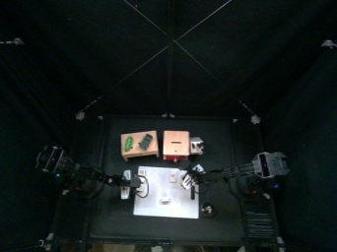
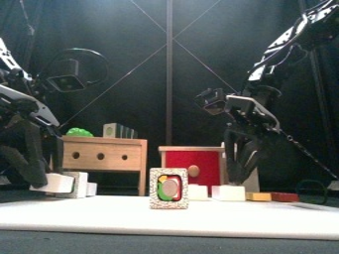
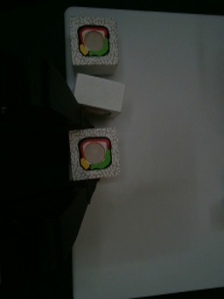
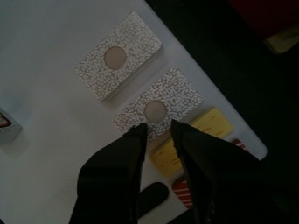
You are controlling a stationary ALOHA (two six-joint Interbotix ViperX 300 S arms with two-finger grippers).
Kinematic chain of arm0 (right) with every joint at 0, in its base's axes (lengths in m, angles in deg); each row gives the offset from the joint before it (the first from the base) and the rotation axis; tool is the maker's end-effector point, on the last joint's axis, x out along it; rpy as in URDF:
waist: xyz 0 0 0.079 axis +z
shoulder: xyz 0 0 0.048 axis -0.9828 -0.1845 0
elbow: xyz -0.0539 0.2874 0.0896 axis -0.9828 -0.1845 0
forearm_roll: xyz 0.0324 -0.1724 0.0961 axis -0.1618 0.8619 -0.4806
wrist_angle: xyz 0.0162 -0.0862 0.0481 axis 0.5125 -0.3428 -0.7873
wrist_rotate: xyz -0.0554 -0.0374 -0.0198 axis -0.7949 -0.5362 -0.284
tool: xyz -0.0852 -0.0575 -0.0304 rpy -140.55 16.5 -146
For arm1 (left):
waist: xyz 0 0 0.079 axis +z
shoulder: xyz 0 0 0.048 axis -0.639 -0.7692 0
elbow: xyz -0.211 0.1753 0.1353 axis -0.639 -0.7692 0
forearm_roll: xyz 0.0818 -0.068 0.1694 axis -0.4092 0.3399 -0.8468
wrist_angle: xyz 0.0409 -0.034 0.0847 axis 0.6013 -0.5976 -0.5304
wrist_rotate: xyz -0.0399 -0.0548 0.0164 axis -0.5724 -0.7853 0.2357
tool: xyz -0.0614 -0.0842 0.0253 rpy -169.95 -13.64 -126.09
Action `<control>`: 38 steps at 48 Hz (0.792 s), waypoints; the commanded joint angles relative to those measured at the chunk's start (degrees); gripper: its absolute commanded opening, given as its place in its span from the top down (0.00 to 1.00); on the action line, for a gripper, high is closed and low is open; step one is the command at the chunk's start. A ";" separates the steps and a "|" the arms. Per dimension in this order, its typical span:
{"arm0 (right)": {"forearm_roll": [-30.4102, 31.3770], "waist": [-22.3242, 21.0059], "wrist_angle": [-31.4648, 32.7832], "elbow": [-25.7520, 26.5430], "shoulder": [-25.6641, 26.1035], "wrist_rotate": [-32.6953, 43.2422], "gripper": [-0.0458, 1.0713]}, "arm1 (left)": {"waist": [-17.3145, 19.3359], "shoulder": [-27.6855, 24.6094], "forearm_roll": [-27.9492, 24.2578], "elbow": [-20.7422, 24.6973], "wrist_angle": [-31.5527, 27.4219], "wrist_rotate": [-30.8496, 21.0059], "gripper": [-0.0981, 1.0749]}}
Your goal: Place third piece to top left
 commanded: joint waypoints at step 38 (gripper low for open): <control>0.44 -0.09 -0.18 1.14 0.97 -0.18 0.33 | -0.26 4.66 -0.09 1.93 -0.09 0.09 0.11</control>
